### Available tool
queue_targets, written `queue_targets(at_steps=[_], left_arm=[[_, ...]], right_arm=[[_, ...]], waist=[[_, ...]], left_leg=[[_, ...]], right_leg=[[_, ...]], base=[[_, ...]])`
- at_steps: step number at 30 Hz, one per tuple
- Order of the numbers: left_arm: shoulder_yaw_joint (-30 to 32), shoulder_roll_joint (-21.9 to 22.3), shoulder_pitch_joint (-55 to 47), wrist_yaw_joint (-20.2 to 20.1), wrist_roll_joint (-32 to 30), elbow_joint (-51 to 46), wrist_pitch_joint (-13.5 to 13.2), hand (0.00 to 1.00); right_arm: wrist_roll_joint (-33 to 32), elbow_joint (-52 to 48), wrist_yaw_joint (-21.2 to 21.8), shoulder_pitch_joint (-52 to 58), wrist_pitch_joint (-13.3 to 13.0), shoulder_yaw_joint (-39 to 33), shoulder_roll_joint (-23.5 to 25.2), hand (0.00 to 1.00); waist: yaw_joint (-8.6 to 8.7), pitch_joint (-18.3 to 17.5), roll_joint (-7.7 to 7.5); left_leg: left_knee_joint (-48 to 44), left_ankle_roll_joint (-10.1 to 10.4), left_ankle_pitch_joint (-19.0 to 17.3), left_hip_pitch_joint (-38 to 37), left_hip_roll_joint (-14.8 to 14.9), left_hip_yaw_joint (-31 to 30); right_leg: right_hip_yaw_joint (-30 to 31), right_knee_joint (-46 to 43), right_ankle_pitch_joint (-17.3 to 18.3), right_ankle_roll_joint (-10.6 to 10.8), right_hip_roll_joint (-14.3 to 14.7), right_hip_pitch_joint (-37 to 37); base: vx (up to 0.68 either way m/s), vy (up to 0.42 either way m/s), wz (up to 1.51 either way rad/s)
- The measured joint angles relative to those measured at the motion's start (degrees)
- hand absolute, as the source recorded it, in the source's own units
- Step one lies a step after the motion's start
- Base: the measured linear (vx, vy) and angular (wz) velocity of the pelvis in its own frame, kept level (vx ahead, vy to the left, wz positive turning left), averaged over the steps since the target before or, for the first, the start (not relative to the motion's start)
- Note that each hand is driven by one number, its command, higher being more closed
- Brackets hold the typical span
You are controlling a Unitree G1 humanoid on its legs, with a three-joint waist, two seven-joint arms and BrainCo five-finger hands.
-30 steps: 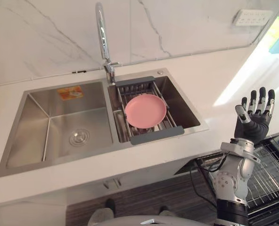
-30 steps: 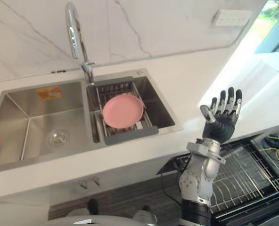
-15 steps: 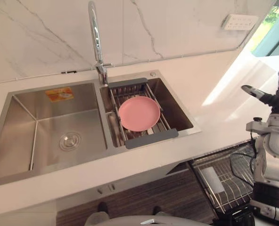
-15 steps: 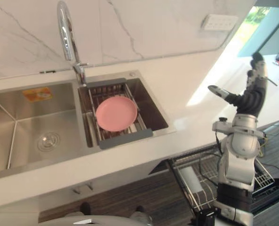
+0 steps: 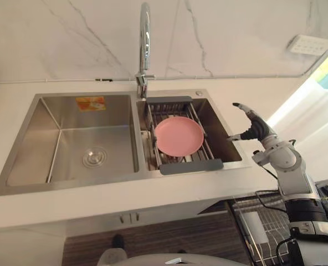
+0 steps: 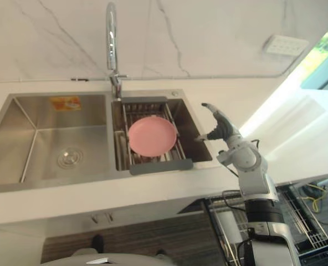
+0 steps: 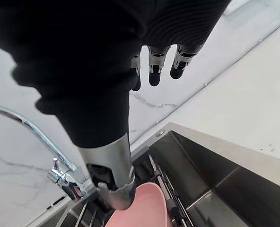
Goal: Walk over to the sink, pick up the cup, carry it to the dishwasher, place the cup inside the dishwasher, then close the dishwasher door
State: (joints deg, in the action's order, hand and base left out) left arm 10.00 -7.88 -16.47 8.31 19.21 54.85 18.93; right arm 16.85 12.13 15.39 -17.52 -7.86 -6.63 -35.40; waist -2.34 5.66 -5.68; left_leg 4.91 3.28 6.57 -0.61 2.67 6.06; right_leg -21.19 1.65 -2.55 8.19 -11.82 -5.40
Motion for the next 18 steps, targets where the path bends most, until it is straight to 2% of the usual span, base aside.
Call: queue_targets(at_steps=[5,8,11,15,18], left_arm=[[-0.13,-0.05,0.01,-0.07,0.03,-0.67,0.74,0.0],[-0.15,-0.13,-0.02,-0.36,0.41,-1.42,1.19,0.0],[-0.16,-0.24,-0.02,-0.43,0.52,-1.56,1.24,0.0],[-0.63,-0.54,-0.04,-1.08,0.78,-1.71,1.39,0.0],[-1.18,-0.67,-0.04,-1.11,0.78,-2.31,1.45,0.0]], right_arm=[[6.27,2.64,0.36,-2.81,-1.56,3.27,-1.39,0.0],[10.33,3.5,-1.26,-3.93,-4.29,4.62,-1.39,0.0],[14.63,5.0,-2.15,-6.02,-5.41,6.76,-1.41,0.0],[17.43,5.4,-3.41,-6.16,-6.96,8.76,-1.86,0.0],[19.62,7.47,-3.61,-7.38,-7.9,9.71,-2.63,0.0]], waist=[[-0.59,0.13,-0.23],[-0.92,0.29,-0.42],[-1.17,0.47,-0.59],[-1.09,0.91,-0.81],[-1.83,1.01,-0.77]], left_leg=[[0.0,-0.04,0.1,-0.01,-0.21,-0.87],[0.0,-0.01,0.34,0.5,-0.22,-1.55],[0.01,-0.08,0.44,0.51,-0.28,-1.71],[0.01,0.25,0.47,0.56,-0.57,-3.04],[0.01,0.27,0.51,0.68,-0.68,-3.09]], right_leg=[[-0.99,0.53,-0.1,0.17,0.0,-0.8],[-1.73,0.53,-0.08,0.19,0.05,-0.76],[-1.85,0.51,-0.04,0.15,0.04,-0.85],[-3.13,0.49,0.46,0.07,-0.09,-1.67],[-3.17,0.45,0.5,0.07,-0.19,-1.62]], base=[[0.01,-0.005,0.09],[-0.02,0.0,0.12],[-0.03,0.005,0.02],[-0.03,0.004,0.16],[-0.01,0.004,0.03]])
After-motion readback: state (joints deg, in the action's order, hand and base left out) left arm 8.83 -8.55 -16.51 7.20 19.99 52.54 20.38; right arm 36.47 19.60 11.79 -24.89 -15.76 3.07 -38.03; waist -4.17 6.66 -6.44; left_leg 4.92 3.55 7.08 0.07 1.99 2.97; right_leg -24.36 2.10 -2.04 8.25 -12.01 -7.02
